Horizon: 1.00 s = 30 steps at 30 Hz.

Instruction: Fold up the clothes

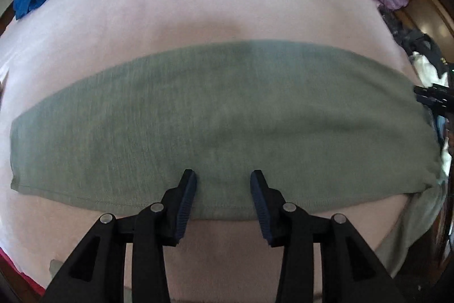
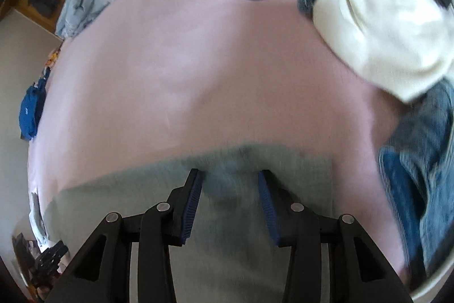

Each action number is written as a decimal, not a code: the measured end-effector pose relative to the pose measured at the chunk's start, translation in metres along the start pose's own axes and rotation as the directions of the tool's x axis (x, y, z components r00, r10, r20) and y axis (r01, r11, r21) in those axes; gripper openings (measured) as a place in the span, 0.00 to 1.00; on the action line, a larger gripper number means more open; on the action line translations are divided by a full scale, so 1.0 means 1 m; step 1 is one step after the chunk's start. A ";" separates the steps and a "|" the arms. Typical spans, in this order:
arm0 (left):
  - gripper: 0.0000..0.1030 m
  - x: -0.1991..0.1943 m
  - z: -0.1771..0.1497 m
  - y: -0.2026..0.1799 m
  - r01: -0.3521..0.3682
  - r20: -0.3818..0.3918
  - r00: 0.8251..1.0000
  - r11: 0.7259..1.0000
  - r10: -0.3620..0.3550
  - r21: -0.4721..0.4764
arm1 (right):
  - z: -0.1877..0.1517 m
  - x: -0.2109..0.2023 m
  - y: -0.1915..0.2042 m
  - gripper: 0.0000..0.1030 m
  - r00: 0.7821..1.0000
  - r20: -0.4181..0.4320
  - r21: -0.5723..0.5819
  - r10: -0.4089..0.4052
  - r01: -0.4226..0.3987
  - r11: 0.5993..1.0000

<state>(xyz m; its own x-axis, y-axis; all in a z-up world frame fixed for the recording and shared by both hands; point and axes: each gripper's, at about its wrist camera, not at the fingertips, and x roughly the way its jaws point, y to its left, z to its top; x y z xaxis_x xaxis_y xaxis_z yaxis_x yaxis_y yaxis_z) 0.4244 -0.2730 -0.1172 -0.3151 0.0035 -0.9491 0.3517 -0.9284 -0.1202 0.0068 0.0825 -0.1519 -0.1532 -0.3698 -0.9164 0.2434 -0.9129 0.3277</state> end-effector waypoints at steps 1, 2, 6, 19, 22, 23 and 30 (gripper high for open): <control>0.35 -0.007 -0.002 -0.001 0.022 0.014 1.000 1.000 -0.022 0.000 | 0.001 -0.003 0.001 0.42 1.000 0.006 0.001 0.007 -0.007 1.000; 0.35 -0.016 -0.003 -0.003 0.040 0.034 0.999 0.999 -0.040 0.002 | 0.002 -0.005 0.002 0.42 1.000 0.012 0.001 0.013 -0.013 1.000; 0.35 -0.020 0.014 -0.001 0.057 0.059 0.997 0.998 -0.056 0.001 | -0.004 -0.016 0.007 0.45 0.997 0.057 -0.022 0.061 -0.059 0.998; 0.36 -0.002 0.048 -0.007 0.026 0.020 0.999 0.999 -0.027 0.039 | -0.004 -0.013 0.045 0.52 0.997 0.069 -0.124 0.045 -0.036 0.992; 0.36 0.009 0.049 -0.009 0.005 -0.004 1.000 1.000 -0.005 0.027 | -0.012 0.012 0.051 0.54 1.000 0.002 -0.164 -0.009 0.010 0.986; 0.36 0.008 0.050 -0.010 0.000 -0.002 1.000 1.000 0.000 0.023 | -0.012 0.009 0.055 0.55 1.000 0.025 -0.180 -0.013 0.017 0.983; 0.36 -0.043 0.009 0.021 0.108 0.074 0.992 0.992 -0.102 -0.070 | -0.057 -0.045 0.114 0.55 0.986 -0.022 -0.289 0.162 -0.162 0.944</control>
<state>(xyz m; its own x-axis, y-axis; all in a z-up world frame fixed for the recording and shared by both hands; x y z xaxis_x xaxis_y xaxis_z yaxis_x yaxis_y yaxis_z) 0.4378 -0.2958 -0.0766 -0.4140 0.0710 -0.9075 0.3766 -0.8943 -0.2417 0.0962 0.0048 -0.0865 -0.0905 -0.5092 -0.8559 0.5309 -0.7518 0.3912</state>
